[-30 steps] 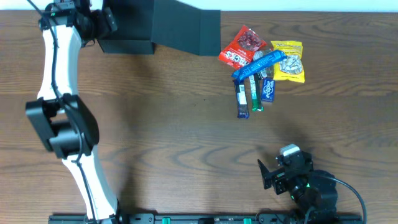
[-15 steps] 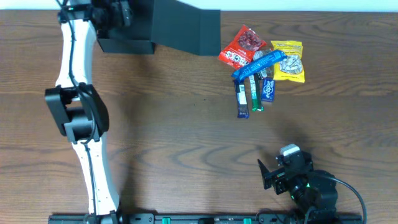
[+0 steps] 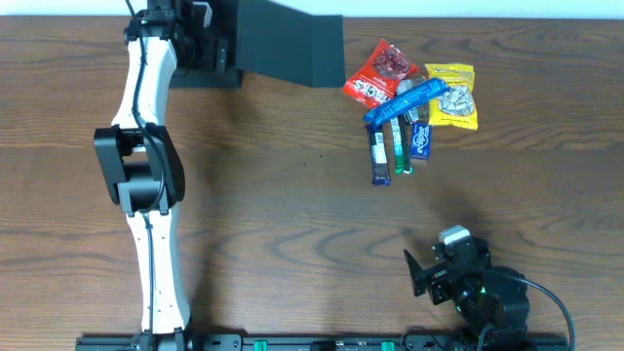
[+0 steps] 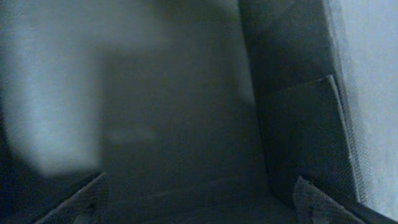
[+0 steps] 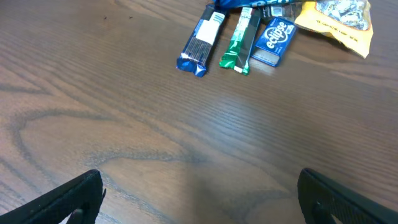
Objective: Pack container
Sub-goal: 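Reach the left gripper up to the black box's open lid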
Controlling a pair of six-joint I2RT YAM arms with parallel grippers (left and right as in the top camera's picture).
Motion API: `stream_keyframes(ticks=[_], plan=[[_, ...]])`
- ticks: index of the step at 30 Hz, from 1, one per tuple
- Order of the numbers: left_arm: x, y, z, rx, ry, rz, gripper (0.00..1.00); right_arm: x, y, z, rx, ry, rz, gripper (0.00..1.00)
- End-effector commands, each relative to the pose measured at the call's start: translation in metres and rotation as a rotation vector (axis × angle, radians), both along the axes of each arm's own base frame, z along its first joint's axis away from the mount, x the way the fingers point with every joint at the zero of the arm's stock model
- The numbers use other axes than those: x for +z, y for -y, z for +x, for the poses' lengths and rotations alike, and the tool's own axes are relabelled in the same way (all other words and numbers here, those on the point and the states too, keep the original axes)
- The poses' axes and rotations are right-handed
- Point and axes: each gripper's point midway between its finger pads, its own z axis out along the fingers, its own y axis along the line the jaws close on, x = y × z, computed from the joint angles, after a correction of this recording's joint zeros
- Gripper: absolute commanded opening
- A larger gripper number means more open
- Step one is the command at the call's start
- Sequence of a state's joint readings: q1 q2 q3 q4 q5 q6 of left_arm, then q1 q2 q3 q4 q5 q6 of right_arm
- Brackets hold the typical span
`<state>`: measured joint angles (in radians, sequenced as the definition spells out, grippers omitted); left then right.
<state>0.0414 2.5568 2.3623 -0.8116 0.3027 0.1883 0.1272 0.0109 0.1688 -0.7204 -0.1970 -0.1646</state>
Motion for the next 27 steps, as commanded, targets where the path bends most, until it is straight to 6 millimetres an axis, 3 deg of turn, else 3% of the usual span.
stream_keyframes(ticks=[1, 9, 15, 23, 27], plan=[[-0.013, -0.002, -0.009, -0.029, -0.048, 0.057, 0.95, -0.001, 0.002, 0.001, -0.019, -0.002, 0.006, 0.99], [-0.013, 0.016, -0.046, -0.058, -0.199, 0.048, 0.95, -0.001, 0.002, 0.001, -0.019, -0.002, 0.006, 0.99], [-0.001, 0.032, -0.072, -0.086, -0.295, 0.048, 0.95, -0.001, 0.002, 0.001, -0.018, -0.002, 0.005, 0.99], [0.002, 0.034, -0.107, -0.049, -0.446, 0.033, 0.95, -0.001, 0.002, 0.001, -0.018, -0.002, 0.005, 0.99], [0.014, 0.042, -0.108, -0.063, -0.435, -0.016, 0.95, -0.001, 0.002, 0.001, -0.019, -0.002, 0.006, 0.99]])
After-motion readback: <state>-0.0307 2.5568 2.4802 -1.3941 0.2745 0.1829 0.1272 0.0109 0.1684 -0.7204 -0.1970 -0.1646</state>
